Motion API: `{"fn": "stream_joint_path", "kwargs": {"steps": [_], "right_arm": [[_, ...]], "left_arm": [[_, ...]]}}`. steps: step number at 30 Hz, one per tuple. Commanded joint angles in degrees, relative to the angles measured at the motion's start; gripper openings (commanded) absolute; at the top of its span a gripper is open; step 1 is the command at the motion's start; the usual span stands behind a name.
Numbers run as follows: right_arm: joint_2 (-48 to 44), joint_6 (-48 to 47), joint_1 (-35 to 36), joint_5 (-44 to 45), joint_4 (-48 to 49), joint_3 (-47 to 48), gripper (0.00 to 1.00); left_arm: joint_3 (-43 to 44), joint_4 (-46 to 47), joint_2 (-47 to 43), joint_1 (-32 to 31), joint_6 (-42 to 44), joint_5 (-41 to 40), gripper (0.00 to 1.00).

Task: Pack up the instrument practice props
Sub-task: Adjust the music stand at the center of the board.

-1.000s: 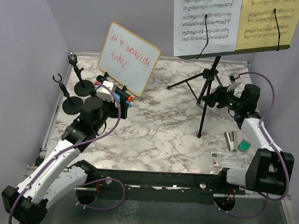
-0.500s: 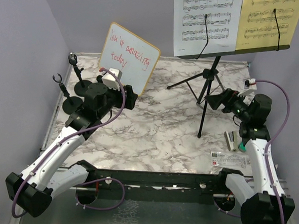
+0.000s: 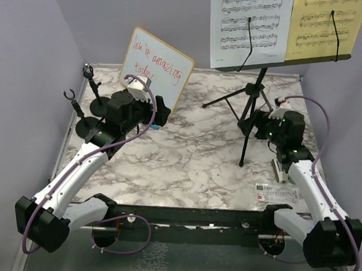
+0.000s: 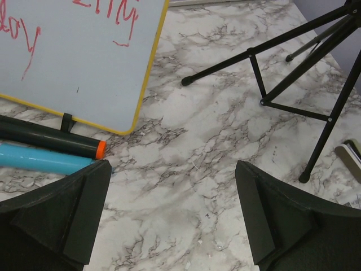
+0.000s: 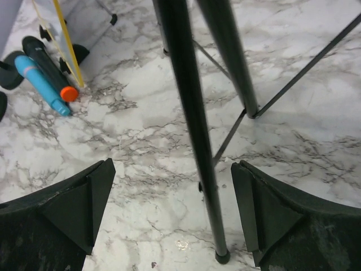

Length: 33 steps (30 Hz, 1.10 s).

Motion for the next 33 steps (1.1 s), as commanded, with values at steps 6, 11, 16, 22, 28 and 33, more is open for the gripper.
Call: {"fn": "stream_joint_path", "kwargs": {"steps": [6, 11, 16, 22, 28, 33], "right_arm": [[8.55, -4.95, 10.50, 28.34, 8.37, 2.84, 0.75], [9.56, -6.72, 11.32, 28.59, 7.48, 3.31, 0.55], [6.74, -7.12, 11.36, 26.32, 4.86, 2.10, 0.26], [3.39, -8.68, 11.23, 27.04, -0.04, 0.12, 0.01], [-0.32, -8.88, 11.11, 28.57, -1.50, -2.14, 0.01], [-2.36, -7.57, 10.97, 33.31, -4.63, -2.45, 0.01]], "left_arm": [[-3.84, 0.92, -3.53, 0.90, 3.25, -1.61, 0.99], [-4.45, 0.86, -3.63, 1.25, 3.92, -1.53, 0.99], [-4.58, 1.00, -4.13, 1.42, 4.27, -1.46, 0.99], [-4.56, 1.20, -4.35, 1.43, 4.37, -0.47, 0.99], [-3.83, 1.36, -4.69, 1.43, 4.08, 1.59, 0.99], [-3.21, 1.75, -4.97, 1.41, 3.33, 3.62, 0.99]]}}
